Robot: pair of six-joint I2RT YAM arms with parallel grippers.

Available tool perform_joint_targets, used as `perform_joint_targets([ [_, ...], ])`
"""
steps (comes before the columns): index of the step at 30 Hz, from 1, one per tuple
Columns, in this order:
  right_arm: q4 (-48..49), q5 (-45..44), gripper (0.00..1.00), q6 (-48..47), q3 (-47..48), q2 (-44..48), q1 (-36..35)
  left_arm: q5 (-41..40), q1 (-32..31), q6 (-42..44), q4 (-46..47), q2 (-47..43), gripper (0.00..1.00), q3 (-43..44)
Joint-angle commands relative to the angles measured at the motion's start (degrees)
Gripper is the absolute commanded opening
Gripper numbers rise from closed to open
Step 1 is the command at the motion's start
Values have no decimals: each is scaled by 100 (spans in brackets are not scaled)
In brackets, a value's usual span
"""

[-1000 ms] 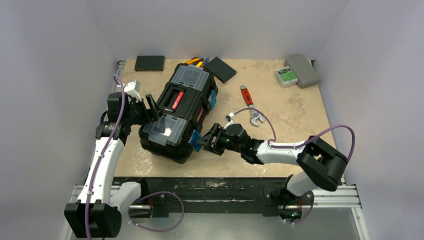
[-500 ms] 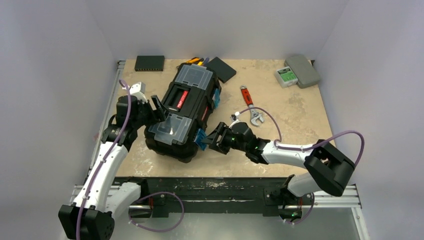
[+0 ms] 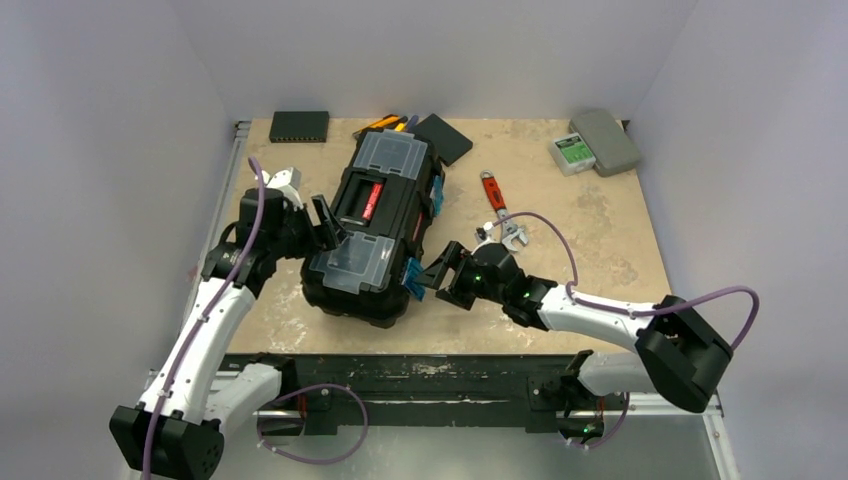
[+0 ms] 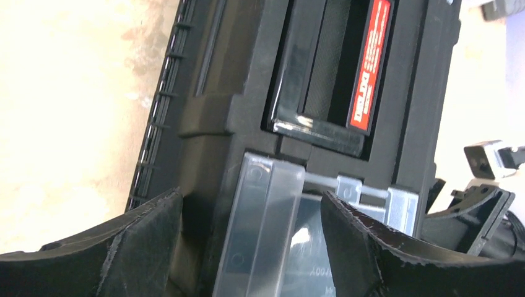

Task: Pack the tool kit
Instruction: Close the toolbox at the center of the board.

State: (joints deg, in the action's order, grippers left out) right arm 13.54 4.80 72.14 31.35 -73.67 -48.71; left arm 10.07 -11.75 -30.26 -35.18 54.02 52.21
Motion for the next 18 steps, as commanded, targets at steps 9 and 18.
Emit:
perform_joint_targets([
  [9, -890, -668, 91, -358, 340, 661, 1, 933, 255, 364, -1824, 20, 81, 859],
  [18, -1340, -882, 99, -554, 556, 860, 2, 1049, 843, 674, -2083, -147, 82, 1090],
])
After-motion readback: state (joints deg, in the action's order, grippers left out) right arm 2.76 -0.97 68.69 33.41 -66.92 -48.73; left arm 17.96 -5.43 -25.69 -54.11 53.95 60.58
